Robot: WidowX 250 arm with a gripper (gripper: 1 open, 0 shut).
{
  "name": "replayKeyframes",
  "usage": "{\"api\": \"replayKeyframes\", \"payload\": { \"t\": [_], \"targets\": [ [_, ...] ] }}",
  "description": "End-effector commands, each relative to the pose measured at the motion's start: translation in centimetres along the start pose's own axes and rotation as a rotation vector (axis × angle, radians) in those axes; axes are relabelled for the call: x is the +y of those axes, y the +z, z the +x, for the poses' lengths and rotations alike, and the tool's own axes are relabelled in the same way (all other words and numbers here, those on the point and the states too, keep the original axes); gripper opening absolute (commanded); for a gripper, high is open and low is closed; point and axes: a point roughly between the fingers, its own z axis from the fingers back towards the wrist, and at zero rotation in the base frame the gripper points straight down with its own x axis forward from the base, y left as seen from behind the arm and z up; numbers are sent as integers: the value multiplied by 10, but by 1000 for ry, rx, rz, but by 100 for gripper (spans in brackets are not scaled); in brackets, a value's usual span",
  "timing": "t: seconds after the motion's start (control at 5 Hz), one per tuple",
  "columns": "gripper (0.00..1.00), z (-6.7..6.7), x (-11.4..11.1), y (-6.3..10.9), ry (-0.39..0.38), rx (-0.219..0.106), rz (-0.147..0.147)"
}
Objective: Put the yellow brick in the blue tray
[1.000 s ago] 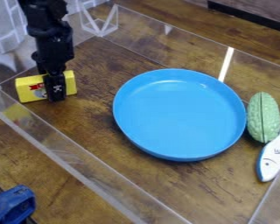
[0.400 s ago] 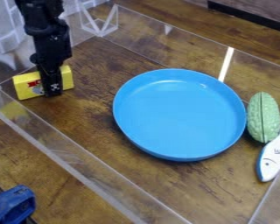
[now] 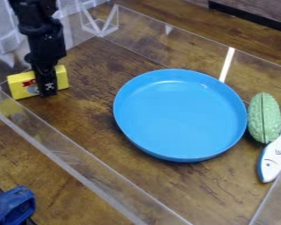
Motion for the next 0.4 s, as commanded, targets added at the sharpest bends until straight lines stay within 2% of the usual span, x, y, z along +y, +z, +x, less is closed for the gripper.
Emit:
{"api": "replayKeyframes", "payload": {
  "t": [0.0, 0.2],
  "targets": [
    [0, 5, 3, 21, 11, -9, 34],
    [0, 9, 2, 29, 7, -4, 41]
  ]
}}
